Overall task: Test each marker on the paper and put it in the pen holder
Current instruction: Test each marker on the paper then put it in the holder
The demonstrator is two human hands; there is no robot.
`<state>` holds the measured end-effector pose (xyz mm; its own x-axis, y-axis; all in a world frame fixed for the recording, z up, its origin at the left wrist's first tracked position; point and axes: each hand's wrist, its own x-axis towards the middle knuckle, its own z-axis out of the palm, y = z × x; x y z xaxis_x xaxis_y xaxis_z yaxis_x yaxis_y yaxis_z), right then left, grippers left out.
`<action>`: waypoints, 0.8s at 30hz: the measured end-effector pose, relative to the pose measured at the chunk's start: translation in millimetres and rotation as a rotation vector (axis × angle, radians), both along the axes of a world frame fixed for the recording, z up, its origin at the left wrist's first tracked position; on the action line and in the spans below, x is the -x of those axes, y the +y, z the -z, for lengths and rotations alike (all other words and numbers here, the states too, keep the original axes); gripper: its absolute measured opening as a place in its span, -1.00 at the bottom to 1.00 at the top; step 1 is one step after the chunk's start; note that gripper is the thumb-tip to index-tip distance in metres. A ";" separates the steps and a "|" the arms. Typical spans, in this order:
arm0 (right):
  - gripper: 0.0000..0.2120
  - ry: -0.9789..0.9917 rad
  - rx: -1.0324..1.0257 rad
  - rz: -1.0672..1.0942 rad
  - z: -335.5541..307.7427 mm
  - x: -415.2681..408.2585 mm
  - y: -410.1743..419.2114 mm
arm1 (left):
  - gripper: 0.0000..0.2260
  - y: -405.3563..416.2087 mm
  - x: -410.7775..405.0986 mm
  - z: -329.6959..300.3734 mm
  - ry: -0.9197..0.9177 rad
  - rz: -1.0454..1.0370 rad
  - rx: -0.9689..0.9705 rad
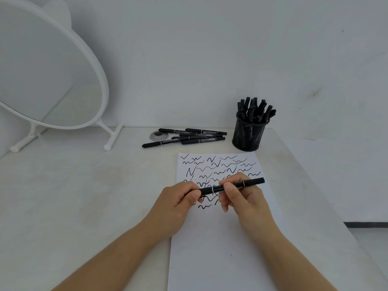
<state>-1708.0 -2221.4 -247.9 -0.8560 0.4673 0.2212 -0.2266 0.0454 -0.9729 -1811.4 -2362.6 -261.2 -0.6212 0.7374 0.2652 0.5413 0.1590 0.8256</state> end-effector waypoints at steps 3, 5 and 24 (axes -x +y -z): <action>-0.83 -0.030 -0.046 -0.016 -0.7 1.0 -3.1 | -0.84 -5.5 7.4 -2.3 -0.001 -0.023 -0.014; -0.81 -0.035 0.010 0.027 -3.9 -0.1 -0.2 | -0.85 -10.7 14.0 -3.8 -0.005 -0.067 -0.028; -0.89 -0.120 -1.395 0.141 -45.4 41.8 12.9 | -0.61 15.2 36.9 -38.1 0.547 -0.193 0.073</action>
<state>-1749.8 -2208.5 -202.5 -0.8673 0.0094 0.4977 -0.0593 0.9907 -0.1221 -1848.2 -2347.4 -223.1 -0.5336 0.6529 0.5376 0.8411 0.3435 0.4178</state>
